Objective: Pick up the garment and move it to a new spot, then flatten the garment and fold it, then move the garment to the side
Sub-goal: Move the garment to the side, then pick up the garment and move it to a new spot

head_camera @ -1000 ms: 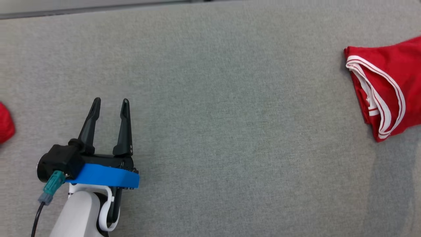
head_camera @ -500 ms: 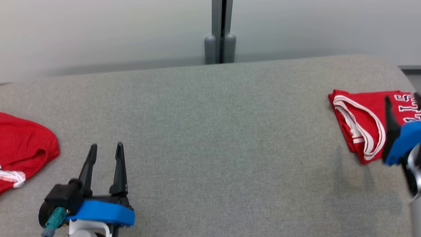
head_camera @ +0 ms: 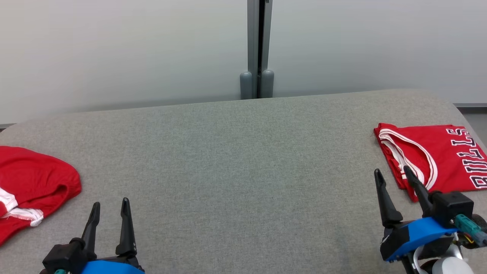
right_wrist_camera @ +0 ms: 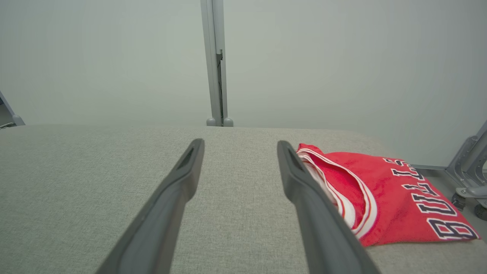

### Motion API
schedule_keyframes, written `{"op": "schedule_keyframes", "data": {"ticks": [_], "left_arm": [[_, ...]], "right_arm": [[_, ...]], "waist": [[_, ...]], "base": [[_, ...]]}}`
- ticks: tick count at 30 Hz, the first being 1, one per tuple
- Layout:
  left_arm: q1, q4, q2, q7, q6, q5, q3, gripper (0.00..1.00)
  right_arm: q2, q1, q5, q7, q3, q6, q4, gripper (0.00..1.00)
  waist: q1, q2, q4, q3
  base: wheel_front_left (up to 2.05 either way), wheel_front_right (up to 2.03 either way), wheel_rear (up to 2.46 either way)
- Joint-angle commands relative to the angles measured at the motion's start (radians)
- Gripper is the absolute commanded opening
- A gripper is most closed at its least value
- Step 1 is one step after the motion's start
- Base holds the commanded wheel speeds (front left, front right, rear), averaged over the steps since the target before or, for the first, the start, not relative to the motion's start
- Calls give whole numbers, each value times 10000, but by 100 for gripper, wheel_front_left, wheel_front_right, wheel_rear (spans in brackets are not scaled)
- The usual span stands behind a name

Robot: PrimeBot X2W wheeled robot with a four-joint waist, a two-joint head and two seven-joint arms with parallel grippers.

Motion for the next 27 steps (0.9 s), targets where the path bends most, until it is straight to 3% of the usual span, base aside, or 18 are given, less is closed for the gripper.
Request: {"op": "schedule_keyframes", "data": {"ticks": [1,18,27], "left_arm": [[88,-46,-27,-23,39,-51,83,100],[359,83,-119,-19,-64,22,134,100],[301,-33,13,33,-8,7,137,100]], "right_arm": [[-36,247,47,6,31,-1,-119,100],[90,909,133,509,73,-1,-628,100],[157,1109,215,544,239,-1,-690,100]], "waist": [[1,3,-17,-21],[1,3,205,-195],[1,3,1294,-256]], "base": [[0,0,0],[0,0,0],[0,0,0]]}}
